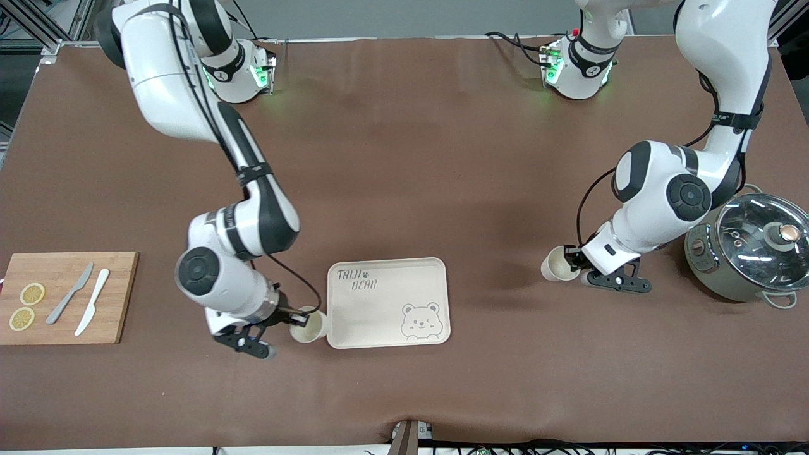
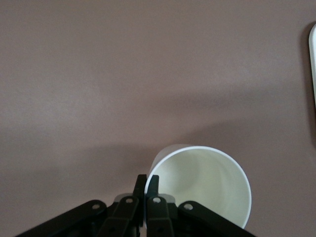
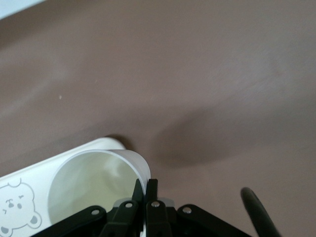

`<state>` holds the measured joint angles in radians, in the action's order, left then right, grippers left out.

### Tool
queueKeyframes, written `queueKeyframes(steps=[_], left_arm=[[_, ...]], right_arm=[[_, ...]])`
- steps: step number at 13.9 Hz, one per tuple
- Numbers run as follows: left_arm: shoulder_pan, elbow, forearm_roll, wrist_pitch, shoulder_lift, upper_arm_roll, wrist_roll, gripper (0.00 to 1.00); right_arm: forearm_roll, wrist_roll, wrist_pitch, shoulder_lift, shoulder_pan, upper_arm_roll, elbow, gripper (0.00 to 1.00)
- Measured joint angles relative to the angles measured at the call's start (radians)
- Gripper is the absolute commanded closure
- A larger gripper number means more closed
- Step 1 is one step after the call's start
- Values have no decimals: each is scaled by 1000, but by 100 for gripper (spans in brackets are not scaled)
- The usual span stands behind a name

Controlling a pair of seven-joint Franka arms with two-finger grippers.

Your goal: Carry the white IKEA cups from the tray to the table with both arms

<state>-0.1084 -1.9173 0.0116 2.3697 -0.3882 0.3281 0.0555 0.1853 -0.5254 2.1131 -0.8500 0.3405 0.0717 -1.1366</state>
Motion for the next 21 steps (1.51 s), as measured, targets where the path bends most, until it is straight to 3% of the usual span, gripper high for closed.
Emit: queueKeyframes(steps=[6, 8, 14, 17, 18, 20, 21], left_arm=[[-2, -110, 0, 183, -22, 17, 0, 100], [-1, -118, 0, 207, -38, 18, 0, 100], [2, -122, 17, 258, -77, 18, -2, 100], [2, -124, 24, 285, -93, 18, -2, 100], [2, -124, 24, 292, -98, 18, -3, 78], [4, -124, 24, 299, -103, 18, -4, 5], [7, -124, 24, 299, -103, 18, -5, 0]], right_arm=[[-31, 300, -3, 5, -104, 13, 3, 100], [-71, 391, -3, 5, -148, 15, 3, 100], [-80, 619, 5, 3, -296, 17, -4, 100], [-80, 680, 80, -1, -344, 17, -50, 100], [-80, 691, 116, -4, -355, 17, -78, 100], [-80, 699, 160, -16, -366, 17, -121, 100], [-80, 699, 167, -23, -368, 17, -131, 100]])
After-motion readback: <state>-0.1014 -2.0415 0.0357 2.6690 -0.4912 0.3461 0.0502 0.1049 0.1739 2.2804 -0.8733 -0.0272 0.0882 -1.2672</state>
